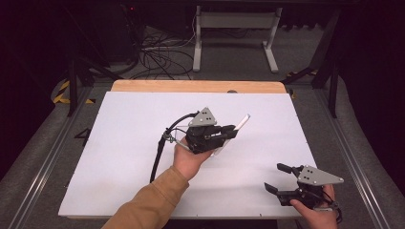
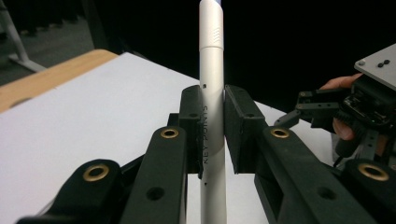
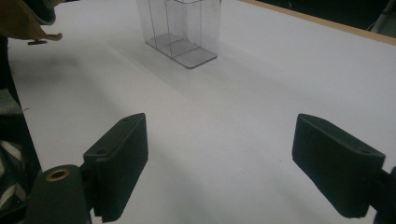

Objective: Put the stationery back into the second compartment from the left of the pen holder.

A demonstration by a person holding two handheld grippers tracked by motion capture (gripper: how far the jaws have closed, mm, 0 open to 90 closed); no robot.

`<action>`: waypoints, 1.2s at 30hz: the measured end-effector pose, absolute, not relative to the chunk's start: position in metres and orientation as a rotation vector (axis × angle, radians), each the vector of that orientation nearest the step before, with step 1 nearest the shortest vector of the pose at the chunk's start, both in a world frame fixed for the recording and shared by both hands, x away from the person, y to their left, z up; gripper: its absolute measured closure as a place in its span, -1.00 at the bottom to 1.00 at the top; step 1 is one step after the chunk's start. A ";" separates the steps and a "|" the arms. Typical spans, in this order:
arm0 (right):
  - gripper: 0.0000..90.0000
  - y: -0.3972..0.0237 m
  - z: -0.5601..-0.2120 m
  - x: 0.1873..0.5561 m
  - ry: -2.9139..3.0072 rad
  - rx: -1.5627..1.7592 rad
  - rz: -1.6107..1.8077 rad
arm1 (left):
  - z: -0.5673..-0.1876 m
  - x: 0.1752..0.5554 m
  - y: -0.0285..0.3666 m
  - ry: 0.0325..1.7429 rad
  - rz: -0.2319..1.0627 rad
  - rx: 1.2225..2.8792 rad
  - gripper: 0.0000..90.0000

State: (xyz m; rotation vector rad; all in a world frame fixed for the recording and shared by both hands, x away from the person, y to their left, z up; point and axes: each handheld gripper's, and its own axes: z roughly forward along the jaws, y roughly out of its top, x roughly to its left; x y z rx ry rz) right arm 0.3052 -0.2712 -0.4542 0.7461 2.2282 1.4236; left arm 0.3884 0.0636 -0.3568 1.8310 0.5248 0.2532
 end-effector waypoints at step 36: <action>-0.57 -0.269 -0.455 0.306 2.237 0.749 1.424 | -0.371 0.418 0.120 0.586 0.474 1.730 0.74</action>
